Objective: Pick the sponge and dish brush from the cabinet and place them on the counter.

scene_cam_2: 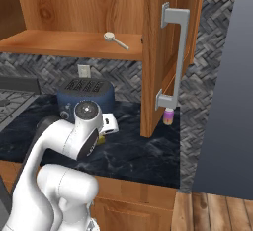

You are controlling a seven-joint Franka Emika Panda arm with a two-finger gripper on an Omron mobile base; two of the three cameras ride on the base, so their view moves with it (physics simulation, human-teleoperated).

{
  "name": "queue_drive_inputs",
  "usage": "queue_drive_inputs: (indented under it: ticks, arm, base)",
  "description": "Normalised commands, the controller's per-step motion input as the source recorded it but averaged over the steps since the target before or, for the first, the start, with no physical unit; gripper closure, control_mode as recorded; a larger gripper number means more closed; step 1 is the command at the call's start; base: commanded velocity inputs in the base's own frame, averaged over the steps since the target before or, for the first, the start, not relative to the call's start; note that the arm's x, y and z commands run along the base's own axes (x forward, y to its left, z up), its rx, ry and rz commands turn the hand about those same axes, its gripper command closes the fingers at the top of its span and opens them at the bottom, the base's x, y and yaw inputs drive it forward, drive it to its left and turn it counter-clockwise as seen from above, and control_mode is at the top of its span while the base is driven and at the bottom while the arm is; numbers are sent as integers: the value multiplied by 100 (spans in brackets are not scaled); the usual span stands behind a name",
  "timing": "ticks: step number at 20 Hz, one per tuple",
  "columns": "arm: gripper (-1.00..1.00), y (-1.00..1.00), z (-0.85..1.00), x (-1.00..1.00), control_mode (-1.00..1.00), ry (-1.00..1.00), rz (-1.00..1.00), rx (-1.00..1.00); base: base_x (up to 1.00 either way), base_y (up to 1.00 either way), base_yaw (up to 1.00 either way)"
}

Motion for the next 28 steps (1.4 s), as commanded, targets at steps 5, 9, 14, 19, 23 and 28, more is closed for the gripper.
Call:
queue_drive_inputs:
  ticks: [5,9,14,19,23,28]
  arm:
    - [100,23,-21,0,-100,-1,0,0]
    - [100,24,-23,0,-100,-2,0,0]
    - [100,23,-31,0,-100,-4,0,0]
    - [100,22,-36,5,-100,-6,0,0]
    - [100,15,-41,12,-100,-8,0,0]
    - [100,6,-44,24,-100,-10,0,0]
  base:
    - [0,0,0]
    - [0,0,0]
    - [0,0,0]
    - [0,0,0]
    - [0,0,0]
    - [0,0,0]
